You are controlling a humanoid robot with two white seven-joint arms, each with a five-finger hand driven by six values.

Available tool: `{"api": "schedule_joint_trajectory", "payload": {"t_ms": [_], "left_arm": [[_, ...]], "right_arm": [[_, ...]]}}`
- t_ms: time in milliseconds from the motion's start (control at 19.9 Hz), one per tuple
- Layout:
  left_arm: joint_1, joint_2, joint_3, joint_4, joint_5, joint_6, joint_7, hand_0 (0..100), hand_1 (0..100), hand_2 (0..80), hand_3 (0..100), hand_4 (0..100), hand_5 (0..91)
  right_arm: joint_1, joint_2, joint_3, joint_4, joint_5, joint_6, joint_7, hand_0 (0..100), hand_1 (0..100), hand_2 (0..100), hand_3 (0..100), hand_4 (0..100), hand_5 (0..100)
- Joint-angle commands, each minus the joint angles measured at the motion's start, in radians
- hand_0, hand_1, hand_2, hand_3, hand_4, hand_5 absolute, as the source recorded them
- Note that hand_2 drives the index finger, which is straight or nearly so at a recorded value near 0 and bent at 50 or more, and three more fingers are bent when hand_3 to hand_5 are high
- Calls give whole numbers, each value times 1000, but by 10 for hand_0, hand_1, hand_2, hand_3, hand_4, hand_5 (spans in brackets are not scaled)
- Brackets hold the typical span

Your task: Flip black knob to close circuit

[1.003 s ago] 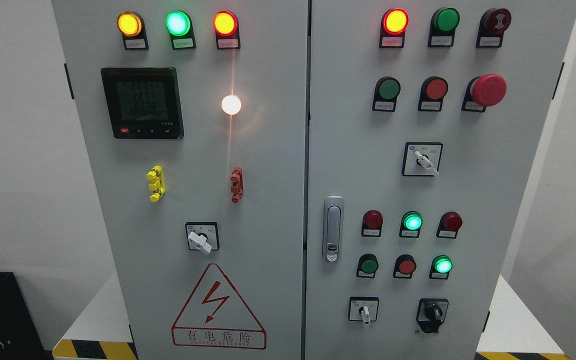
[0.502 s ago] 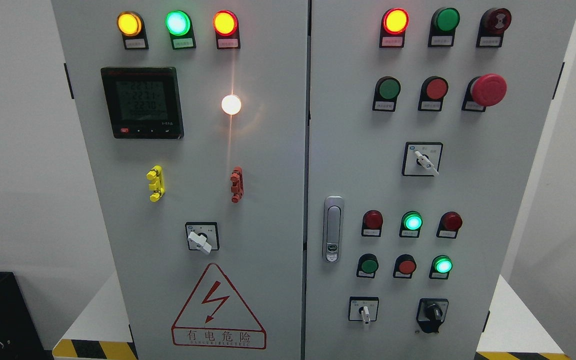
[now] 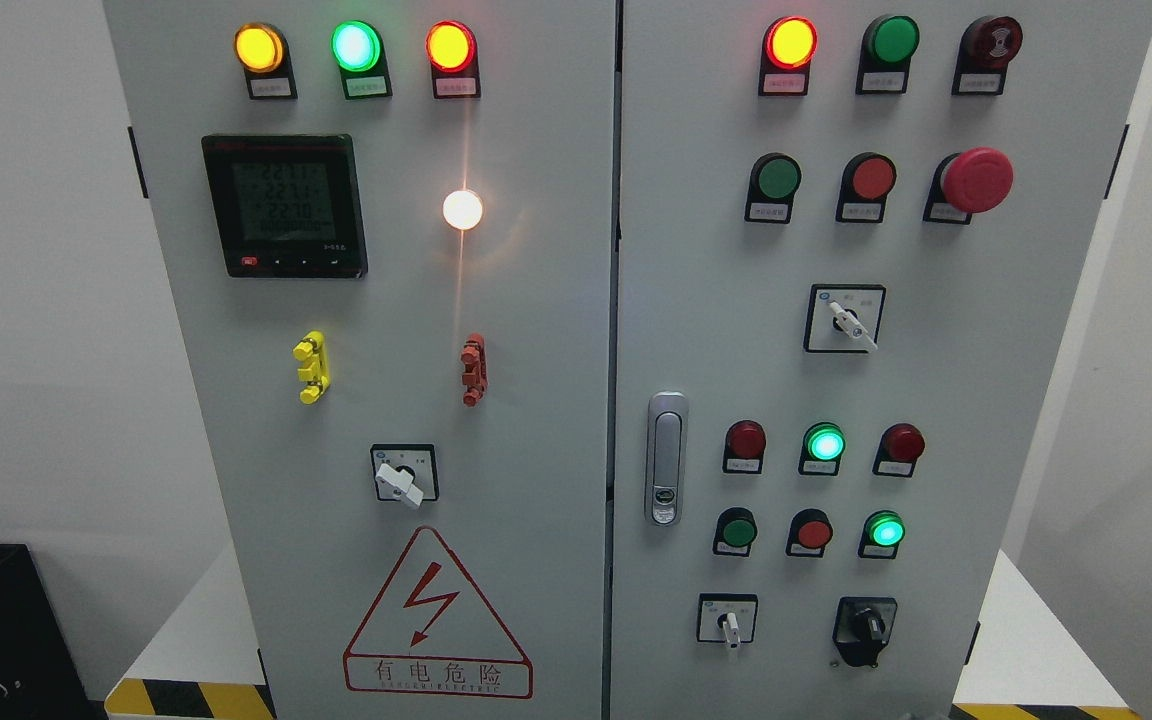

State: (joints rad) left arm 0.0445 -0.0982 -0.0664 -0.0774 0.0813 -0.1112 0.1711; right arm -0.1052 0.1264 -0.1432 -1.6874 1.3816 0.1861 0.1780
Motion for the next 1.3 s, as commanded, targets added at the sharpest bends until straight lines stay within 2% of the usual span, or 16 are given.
{"api": "schedule_joint_trajectory", "payload": {"t_ms": [0, 401, 853, 1254], "left_arm": [[0, 0, 0, -1, 0, -1, 5, 120, 556, 0, 0, 0, 0], [0, 0, 0, 1, 0, -1, 4, 120, 556, 0, 0, 0, 0], [0, 0, 0, 1, 0, -1, 5, 120, 556, 0, 0, 0, 0], [0, 0, -1, 1, 0, -1, 5, 120, 556, 0, 0, 0, 0]], "right_arm": [[-37, -1, -13, -25, 14, 3, 5, 0, 0, 900, 1000, 990, 1000], [-77, -1, -15, -26, 40, 3, 32, 0, 0, 900, 1000, 992, 1000], [-94, -1, -21, -26, 54, 3, 35, 0, 0, 901, 1000, 993, 1000], [-122, -1, -21, -23, 54, 12, 57, 0, 0, 901, 1000, 996, 1000]]}}
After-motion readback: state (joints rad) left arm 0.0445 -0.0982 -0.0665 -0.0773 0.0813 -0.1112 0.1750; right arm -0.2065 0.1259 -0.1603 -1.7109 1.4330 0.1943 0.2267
